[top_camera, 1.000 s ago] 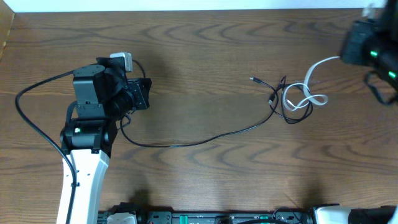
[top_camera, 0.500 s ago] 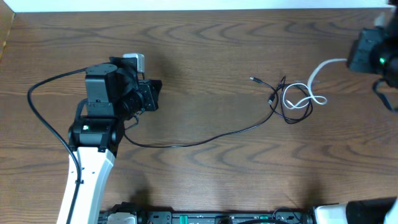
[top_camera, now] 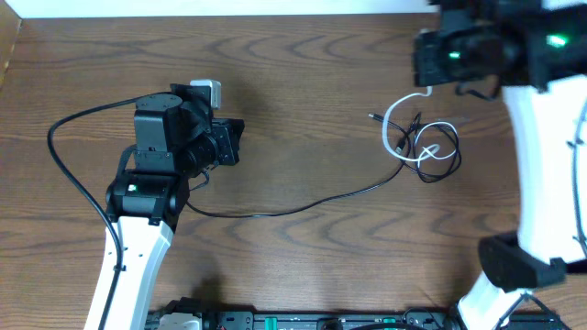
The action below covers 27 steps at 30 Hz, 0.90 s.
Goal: Untangle cables
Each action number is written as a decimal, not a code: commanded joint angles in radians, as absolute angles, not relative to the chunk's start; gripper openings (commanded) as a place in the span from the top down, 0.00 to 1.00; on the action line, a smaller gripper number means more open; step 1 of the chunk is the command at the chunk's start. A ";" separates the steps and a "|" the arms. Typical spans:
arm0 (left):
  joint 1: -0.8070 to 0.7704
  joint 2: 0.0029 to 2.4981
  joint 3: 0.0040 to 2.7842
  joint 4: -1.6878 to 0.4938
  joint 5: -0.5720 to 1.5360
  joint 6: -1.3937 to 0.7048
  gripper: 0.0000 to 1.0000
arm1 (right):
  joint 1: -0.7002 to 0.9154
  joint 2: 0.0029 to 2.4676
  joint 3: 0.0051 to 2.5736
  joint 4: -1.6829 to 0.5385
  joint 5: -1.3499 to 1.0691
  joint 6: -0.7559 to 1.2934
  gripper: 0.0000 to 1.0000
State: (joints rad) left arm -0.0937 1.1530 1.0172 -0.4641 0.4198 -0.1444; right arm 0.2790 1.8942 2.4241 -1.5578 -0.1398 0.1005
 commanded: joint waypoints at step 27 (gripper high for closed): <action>-0.096 1.156 1.016 -0.483 0.408 -0.097 0.83 | 0.350 2.027 2.247 -1.549 0.278 0.483 0.05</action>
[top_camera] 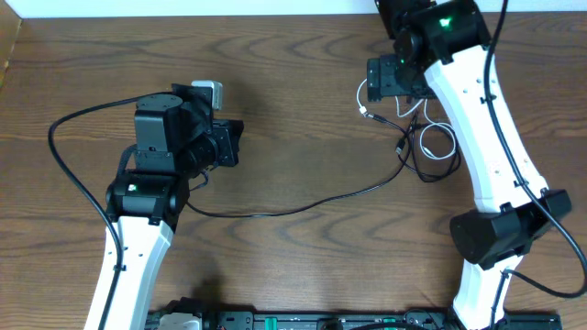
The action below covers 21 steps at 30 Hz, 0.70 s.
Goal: Untangle cables
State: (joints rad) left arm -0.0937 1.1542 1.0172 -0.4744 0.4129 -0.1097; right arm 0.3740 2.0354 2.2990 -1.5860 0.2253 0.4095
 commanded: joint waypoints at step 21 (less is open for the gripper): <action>-0.096 1.156 1.015 -0.522 0.419 -0.097 0.83 | 0.227 2.096 1.980 -1.188 0.275 0.783 0.05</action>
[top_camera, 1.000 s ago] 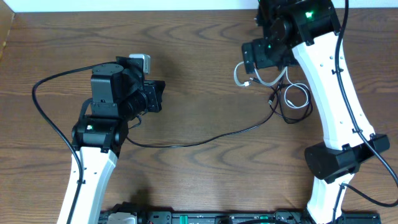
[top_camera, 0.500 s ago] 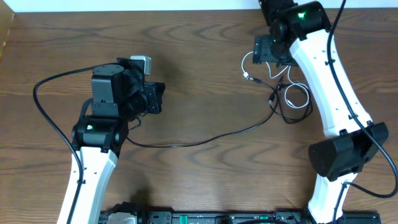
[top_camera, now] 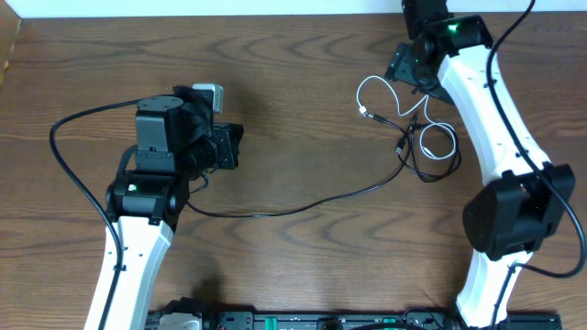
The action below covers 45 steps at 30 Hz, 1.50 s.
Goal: Untangle cables
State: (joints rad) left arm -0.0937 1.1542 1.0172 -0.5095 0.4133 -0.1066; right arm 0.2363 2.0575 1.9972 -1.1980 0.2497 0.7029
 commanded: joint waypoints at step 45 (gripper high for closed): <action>-0.096 1.155 0.959 -0.538 0.464 -0.097 0.83 | 0.116 2.220 2.228 -1.248 0.152 0.645 0.99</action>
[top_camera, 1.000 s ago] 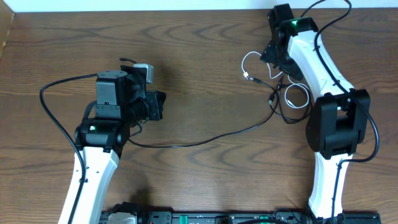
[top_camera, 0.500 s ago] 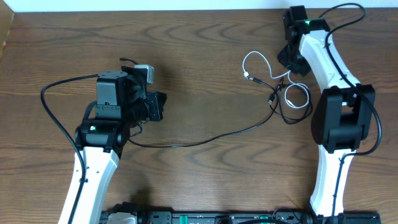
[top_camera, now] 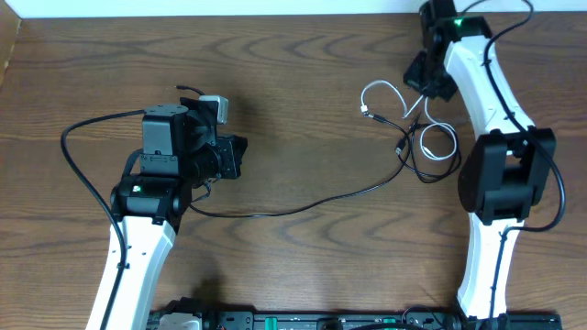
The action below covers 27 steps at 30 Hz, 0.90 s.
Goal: Untangle cables
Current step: 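Pull the white cable out to the right with the right gripper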
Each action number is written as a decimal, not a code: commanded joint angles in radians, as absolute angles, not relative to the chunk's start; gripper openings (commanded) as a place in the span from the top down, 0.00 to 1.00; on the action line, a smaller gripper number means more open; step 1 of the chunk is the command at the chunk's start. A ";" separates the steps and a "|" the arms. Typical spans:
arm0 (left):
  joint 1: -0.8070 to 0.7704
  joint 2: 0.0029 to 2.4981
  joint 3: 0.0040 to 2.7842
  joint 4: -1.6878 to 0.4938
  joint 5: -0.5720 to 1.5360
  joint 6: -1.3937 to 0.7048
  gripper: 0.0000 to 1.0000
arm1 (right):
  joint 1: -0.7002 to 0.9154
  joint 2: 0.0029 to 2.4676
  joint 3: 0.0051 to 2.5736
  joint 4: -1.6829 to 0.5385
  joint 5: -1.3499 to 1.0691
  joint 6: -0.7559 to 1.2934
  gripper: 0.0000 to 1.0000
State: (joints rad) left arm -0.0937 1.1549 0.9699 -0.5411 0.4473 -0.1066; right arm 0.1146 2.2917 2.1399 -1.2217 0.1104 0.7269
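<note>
A thin black cable (top_camera: pixel 293 207) runs from under my left arm across the table to a tangle (top_camera: pixel 424 151) at the right. There it crosses a white cable (top_camera: pixel 378 91), which loops out to the upper left and ends in a small plug. My left gripper (top_camera: pixel 233 157) points right, above the black cable's left end, and its jaws are too dark to read. My right gripper (top_camera: pixel 421 77) hangs at the tangle's top edge, beside the white loop. Whether it touches a cable cannot be told.
The right arm (top_camera: pixel 495 174) reaches up the right side of the table and covers the space just right of the tangle. A thick black lead (top_camera: pixel 69 151) arcs left of the left arm. The table's far edge lies close behind the right gripper.
My right gripper moved a little right and toward the tangle, and the arm's base joint swung up beside the cables. The left arm shifted slightly right. The cables lie as they did.
At first the right gripper was at the far right edge with the white cable's end drawn up to it. Then it was over the table left of the tangle. After that the white cable lay in a loop on the left, apart from the gripper, where it stays.
</note>
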 commanded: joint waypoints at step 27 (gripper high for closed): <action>-0.096 1.155 0.959 -0.538 0.464 -0.097 0.83 | -0.351 1.784 2.740 -1.689 0.447 0.516 0.99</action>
State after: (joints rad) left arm -0.0937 1.1549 0.9695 -0.5388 0.4477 -0.1066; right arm -0.2768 1.7939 2.7350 -1.6775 0.3988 0.5060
